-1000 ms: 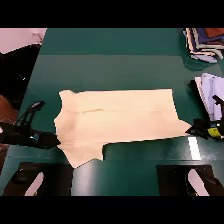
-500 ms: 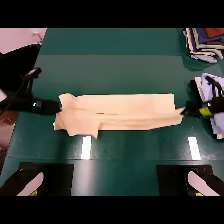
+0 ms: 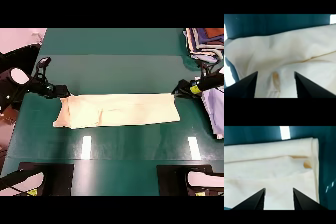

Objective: Fold the shirts.

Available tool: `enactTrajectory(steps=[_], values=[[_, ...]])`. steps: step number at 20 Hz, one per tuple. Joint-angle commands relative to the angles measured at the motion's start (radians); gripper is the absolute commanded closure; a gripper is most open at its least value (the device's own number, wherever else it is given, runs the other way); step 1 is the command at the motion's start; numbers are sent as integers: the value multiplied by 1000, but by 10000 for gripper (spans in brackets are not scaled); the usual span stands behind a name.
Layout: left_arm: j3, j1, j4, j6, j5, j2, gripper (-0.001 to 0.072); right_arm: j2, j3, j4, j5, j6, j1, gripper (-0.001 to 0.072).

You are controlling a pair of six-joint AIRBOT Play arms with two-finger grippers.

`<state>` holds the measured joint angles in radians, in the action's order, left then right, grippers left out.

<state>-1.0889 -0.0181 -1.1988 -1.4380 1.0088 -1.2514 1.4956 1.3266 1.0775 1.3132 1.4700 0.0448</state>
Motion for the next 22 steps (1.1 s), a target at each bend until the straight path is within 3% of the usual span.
enactTrajectory(steps=[1,3,5,6,8,12,15,16,18,21,22], values=[[-50,0,2,-5,71,-23,167,82,66,-127,35,-116,40,301],[-77,0,26,-2,158,-23,173,62,30,-126,52,-157,90,301],[-77,0,72,0,206,-23,660,31,-50,-126,64,-202,159,301],[-77,0,96,6,208,-23,675,24,-95,-126,73,-209,198,300],[-77,0,156,6,187,-24,675,24,-175,-126,62,-222,270,65],[-76,-57,204,5,122,-24,684,89,-273,-227,61,-323,326,69],[-67,-159,204,-10,18,-24,684,166,-254,-274,94,-328,262,91],[-63,-189,203,-31,-18,-24,684,183,-241,-274,97,-328,228,131],[-61,-235,204,-76,-74,-31,685,200,-218,-274,89,-329,167,302],[-64,-299,207,-81,-142,-91,685,166,-187,-274,56,-330,125,699],[-67,-322,211,-81,-153,-123,685,138,-173,-275,58,-330,125,698]])
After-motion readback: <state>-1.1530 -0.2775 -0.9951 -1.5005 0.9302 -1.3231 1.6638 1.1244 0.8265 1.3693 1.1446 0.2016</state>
